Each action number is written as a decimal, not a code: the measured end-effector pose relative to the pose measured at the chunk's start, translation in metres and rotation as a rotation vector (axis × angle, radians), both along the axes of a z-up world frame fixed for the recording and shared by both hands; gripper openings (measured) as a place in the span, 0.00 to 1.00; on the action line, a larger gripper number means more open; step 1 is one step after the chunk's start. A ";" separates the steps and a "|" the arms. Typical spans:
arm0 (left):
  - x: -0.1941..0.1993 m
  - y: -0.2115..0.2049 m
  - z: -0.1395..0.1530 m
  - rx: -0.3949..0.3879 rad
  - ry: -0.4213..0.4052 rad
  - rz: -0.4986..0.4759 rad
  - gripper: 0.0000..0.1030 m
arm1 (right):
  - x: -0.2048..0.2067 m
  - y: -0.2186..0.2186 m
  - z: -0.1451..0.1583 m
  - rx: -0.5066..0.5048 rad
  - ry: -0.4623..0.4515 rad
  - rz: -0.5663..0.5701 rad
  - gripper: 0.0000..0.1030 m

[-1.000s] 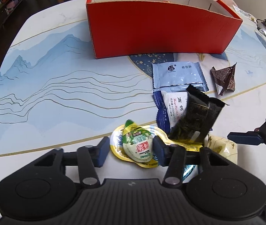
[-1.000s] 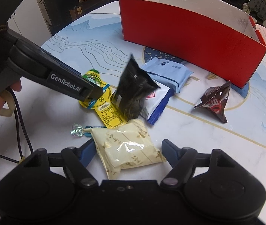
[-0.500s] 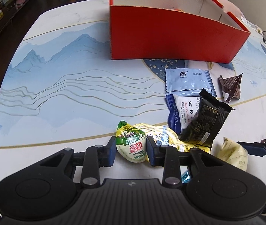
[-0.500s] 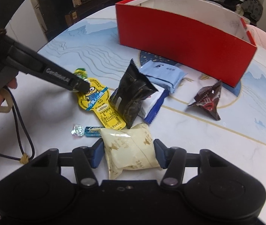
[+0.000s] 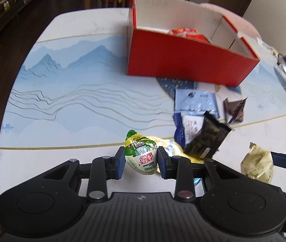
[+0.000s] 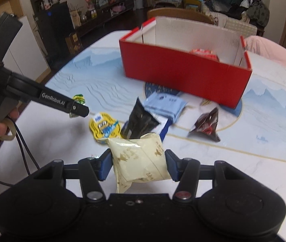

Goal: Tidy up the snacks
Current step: 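Carry the egg-shaped snack and cream pastry bag over the red box with both grippers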

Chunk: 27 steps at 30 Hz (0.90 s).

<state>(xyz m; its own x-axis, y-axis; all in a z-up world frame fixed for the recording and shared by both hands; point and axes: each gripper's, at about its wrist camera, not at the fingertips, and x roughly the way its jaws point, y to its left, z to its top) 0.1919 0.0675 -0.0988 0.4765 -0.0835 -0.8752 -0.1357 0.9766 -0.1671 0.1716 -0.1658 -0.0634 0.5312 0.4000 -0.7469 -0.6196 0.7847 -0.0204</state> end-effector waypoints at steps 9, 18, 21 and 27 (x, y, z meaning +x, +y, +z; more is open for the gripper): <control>0.004 0.003 0.044 -0.031 -0.071 0.010 0.31 | 0.008 -0.001 0.042 0.033 -0.066 -0.020 0.53; 0.030 0.005 0.094 -0.025 -0.151 -0.001 0.32 | 0.038 0.001 0.088 0.073 -0.129 -0.044 0.53; 0.043 0.006 0.110 -0.025 -0.176 -0.003 0.32 | 0.051 0.002 0.107 0.096 -0.151 -0.054 0.53; 0.073 0.005 0.142 -0.016 -0.228 -0.004 0.32 | 0.082 0.004 0.141 0.139 -0.206 -0.067 0.53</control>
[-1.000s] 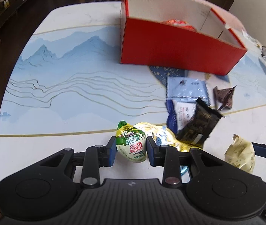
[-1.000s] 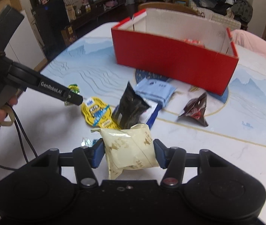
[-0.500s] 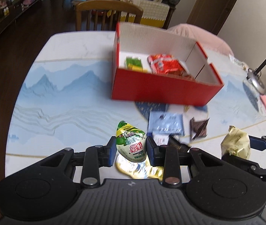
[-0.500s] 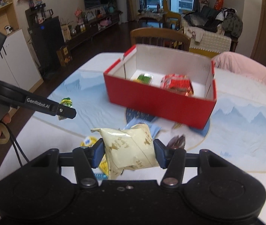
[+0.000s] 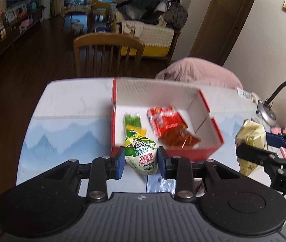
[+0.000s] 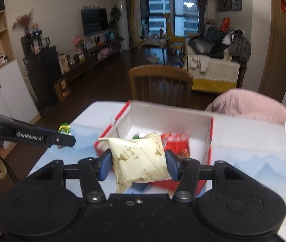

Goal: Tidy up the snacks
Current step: 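Carry the egg-shaped snack and cream pastry bag over the red box with both grippers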

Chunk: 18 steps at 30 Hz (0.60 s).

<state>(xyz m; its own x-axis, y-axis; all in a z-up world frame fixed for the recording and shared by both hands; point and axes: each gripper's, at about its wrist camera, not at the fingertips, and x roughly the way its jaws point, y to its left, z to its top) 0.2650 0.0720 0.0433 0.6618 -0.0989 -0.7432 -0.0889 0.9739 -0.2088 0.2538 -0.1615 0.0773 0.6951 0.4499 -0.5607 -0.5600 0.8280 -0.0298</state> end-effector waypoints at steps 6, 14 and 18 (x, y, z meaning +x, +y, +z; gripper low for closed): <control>0.035 -0.010 0.014 0.048 -0.024 -0.010 0.32 | 0.038 0.006 0.016 -0.011 -0.027 -0.023 0.53; 0.093 -0.016 0.005 0.073 0.035 -0.019 0.32 | 0.096 0.017 0.010 -0.074 0.024 -0.052 0.53; 0.123 -0.018 -0.009 0.071 0.088 -0.017 0.32 | 0.127 0.021 -0.001 -0.085 0.079 -0.065 0.53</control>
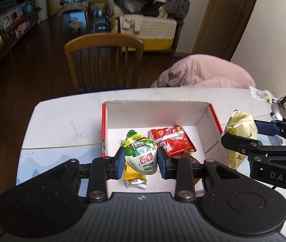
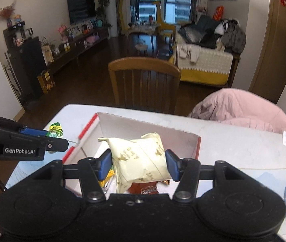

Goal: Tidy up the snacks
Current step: 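Carry the egg-shaped snack and cream pastry bag over the red box with both grippers, then open both grippers to drop the snack and pastry bag into the box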

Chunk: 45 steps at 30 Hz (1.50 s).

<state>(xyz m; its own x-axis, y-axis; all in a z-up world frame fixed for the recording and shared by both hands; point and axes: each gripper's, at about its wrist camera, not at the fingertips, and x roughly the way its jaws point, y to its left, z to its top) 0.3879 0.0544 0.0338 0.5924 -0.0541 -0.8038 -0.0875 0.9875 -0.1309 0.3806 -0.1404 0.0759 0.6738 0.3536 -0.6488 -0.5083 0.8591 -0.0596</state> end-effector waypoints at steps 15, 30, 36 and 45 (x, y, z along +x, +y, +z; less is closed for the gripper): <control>0.076 -0.007 -0.073 0.042 0.200 0.012 0.32 | 0.085 0.008 -0.073 -0.077 0.218 -0.051 0.54; 0.103 -0.016 -0.119 0.090 0.321 -0.021 0.33 | 0.115 0.019 -0.114 -0.150 0.297 -0.038 0.55; 0.104 -0.015 -0.127 0.083 0.332 -0.022 0.33 | 0.115 0.021 -0.118 -0.159 0.307 -0.039 0.56; 0.094 -0.011 -0.121 0.037 0.319 0.002 0.40 | 0.107 0.019 -0.107 -0.139 0.275 -0.065 0.63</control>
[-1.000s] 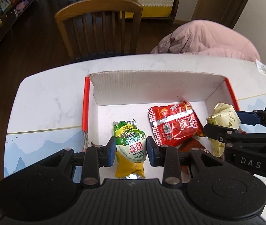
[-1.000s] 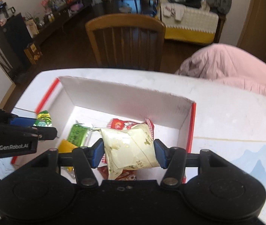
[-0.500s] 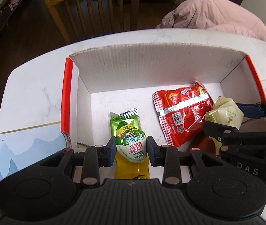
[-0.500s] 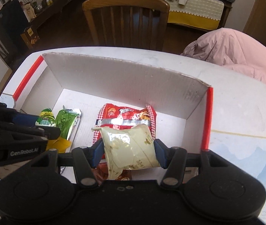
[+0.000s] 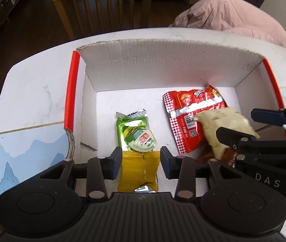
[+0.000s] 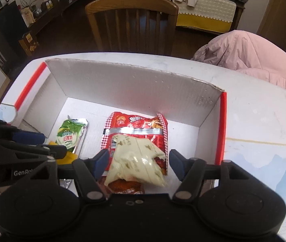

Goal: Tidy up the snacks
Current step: 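Open both grippers to drop the snack and pastry bag into the box, then withdraw both grippers from the box toward the remaining snacks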

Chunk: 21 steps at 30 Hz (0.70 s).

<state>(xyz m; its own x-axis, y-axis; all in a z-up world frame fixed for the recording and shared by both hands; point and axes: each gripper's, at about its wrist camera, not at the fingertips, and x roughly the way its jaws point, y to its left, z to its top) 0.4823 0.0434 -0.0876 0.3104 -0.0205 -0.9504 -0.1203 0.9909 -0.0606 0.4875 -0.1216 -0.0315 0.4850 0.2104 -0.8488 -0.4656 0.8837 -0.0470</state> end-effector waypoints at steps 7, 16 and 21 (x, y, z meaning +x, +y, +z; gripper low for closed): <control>-0.016 -0.002 0.024 -0.007 -0.046 -0.005 0.40 | -0.020 -0.002 0.023 0.028 -0.029 0.007 0.66; -0.050 0.000 0.064 -0.022 -0.123 -0.015 0.40 | -0.060 -0.009 0.065 0.087 -0.085 0.020 0.69; -0.076 0.000 0.088 -0.034 -0.173 -0.031 0.40 | -0.088 -0.015 0.084 0.114 -0.114 0.030 0.70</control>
